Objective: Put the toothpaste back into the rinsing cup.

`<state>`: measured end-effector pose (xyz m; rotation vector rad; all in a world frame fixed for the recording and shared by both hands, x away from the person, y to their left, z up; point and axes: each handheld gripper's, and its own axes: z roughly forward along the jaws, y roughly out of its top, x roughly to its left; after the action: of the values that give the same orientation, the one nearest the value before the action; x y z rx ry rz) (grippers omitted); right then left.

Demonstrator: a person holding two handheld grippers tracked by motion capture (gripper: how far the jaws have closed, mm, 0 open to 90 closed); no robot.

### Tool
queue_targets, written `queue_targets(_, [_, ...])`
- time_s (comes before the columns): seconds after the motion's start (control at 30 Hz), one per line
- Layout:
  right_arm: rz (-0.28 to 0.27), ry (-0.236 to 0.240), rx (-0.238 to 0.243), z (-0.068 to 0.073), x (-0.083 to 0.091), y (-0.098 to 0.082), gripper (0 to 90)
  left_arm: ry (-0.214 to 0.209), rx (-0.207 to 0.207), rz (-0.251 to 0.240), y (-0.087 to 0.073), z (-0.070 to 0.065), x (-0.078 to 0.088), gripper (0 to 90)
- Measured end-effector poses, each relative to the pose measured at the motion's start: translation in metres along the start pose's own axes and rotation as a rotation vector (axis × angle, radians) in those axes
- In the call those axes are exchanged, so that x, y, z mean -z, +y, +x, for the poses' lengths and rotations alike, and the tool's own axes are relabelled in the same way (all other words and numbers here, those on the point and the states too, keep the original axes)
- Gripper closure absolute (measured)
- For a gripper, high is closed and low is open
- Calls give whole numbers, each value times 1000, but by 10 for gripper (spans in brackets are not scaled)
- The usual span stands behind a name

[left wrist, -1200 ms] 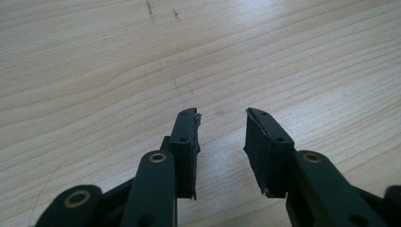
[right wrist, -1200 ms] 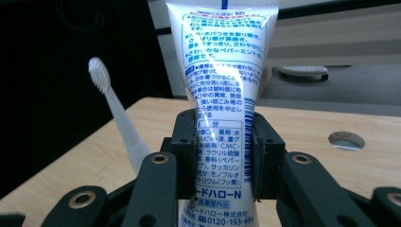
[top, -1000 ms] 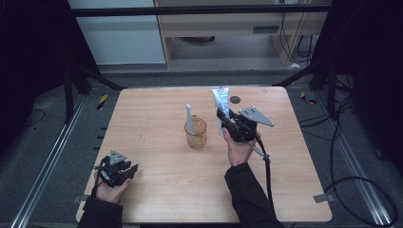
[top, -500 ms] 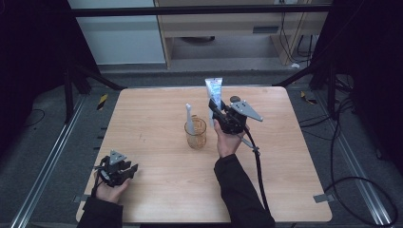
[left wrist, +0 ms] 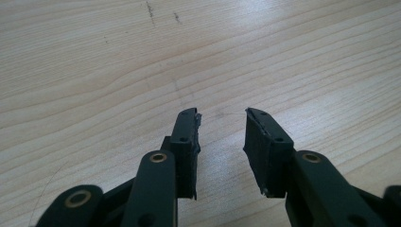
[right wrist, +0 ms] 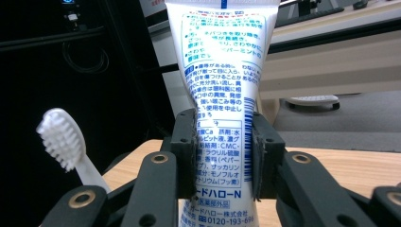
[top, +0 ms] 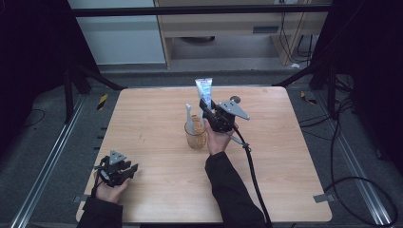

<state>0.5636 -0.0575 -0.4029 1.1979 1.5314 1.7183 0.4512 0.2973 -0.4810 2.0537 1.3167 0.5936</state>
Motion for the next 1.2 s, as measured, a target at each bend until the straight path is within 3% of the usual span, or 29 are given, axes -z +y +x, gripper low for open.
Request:
queue_targets(0.43, [54,7,9,5,-18,-21,680,1,3,0,0,0,0,644])
queue_targets(1.2, [185,15,40,4,-24,-43,647,3,1,1,0,0,0,643])
